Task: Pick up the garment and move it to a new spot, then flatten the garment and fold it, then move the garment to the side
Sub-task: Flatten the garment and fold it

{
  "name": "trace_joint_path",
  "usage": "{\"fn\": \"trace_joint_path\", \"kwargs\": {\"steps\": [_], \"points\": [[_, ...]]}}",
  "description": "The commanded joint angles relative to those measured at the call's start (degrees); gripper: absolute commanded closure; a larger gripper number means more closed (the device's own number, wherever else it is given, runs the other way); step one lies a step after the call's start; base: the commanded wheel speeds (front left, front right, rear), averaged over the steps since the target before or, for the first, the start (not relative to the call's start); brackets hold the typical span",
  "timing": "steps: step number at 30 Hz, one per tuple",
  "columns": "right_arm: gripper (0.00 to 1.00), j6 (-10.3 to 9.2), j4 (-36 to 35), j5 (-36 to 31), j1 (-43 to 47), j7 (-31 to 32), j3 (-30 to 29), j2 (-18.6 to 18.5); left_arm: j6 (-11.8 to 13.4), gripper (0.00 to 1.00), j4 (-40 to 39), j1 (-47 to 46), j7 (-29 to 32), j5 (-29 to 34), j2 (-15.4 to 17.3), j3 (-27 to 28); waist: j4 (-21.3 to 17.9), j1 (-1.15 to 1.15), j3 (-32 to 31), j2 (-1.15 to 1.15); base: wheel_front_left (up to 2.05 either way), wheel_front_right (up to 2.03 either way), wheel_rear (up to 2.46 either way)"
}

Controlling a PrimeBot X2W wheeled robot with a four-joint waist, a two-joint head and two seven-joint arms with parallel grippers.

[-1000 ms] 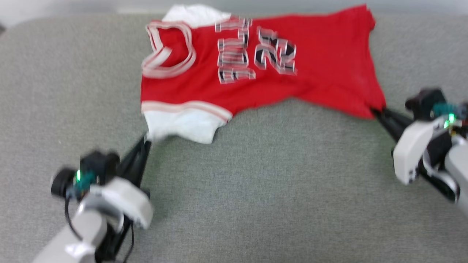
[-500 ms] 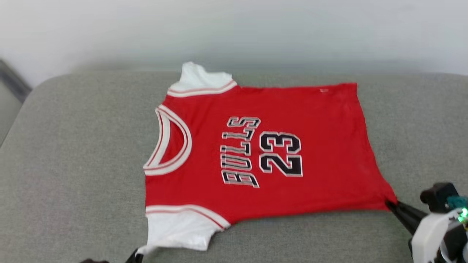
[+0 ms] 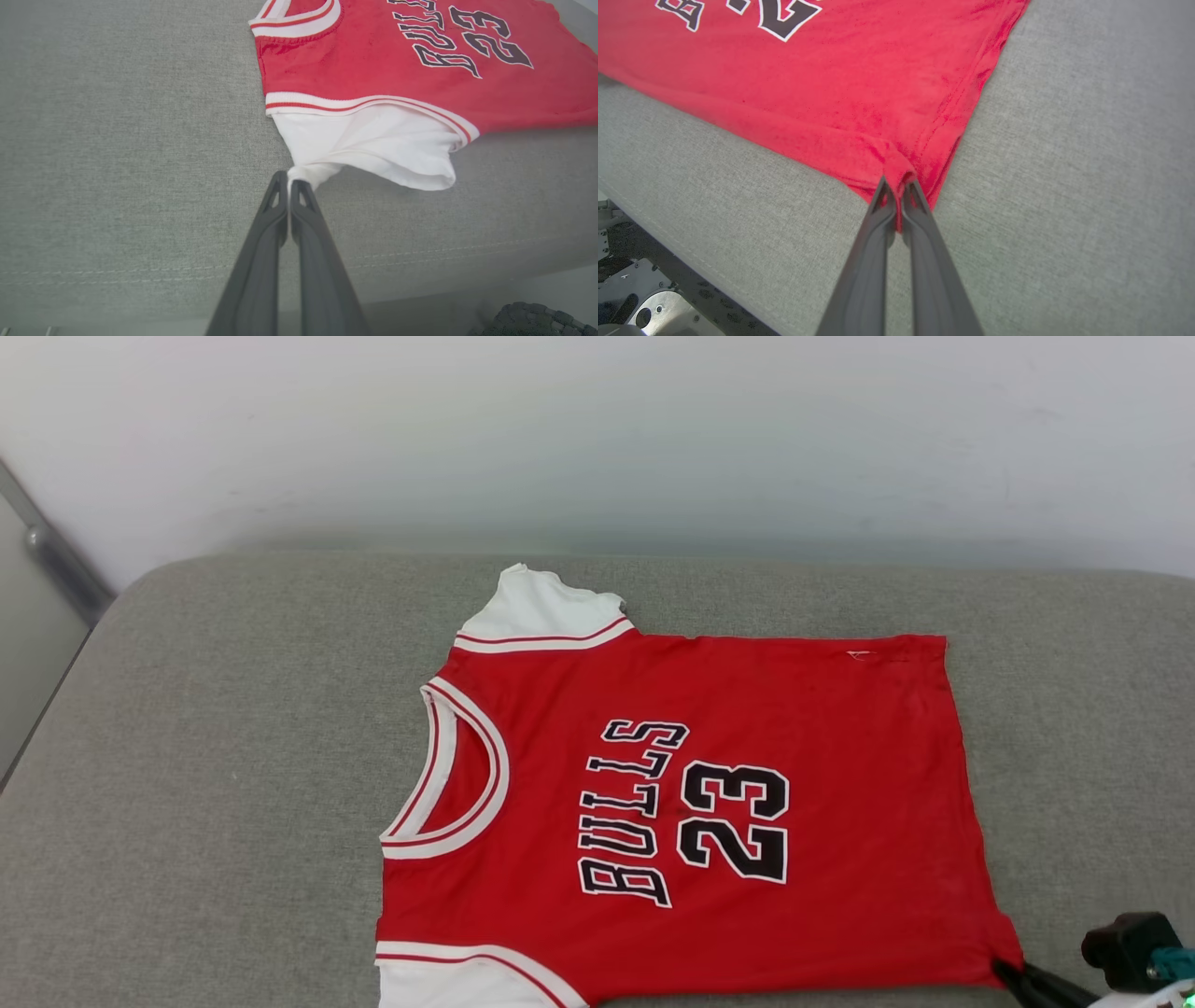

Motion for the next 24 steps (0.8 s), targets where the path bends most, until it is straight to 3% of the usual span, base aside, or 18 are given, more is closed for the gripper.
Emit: {"fn": "trace_joint_path", "kwargs": {"steps": [1,14,24], "points": [[1.00,-0.04,-0.94,-0.79,0.56,0.38,-1.16,0.66,-0.17,1.00,-0.10,-1.58,0.01,0.42,0.31,0.25,-0.08,0.01,0.06,0.00,0.00,0.00,0.00],[1.00,-0.04,-8.79,-4.01,-5.51,5.19,-8.02,3.58,-5.22,1.00,1.23,-21.30,5.05,7.60,1.70,-0.37,-1.60,0.01,5.65,0.00,0.00,0.00,0.00],[1.00,-0.04,-6.83,-2.64,-13.76,6.52,-8.46,3.63,-10.75,1.00,9.57,-37.01,6.20,9.79,-0.32,0.43,-3.19,0.01,14.39,0.00,0.00,0.00,0.00]]}}
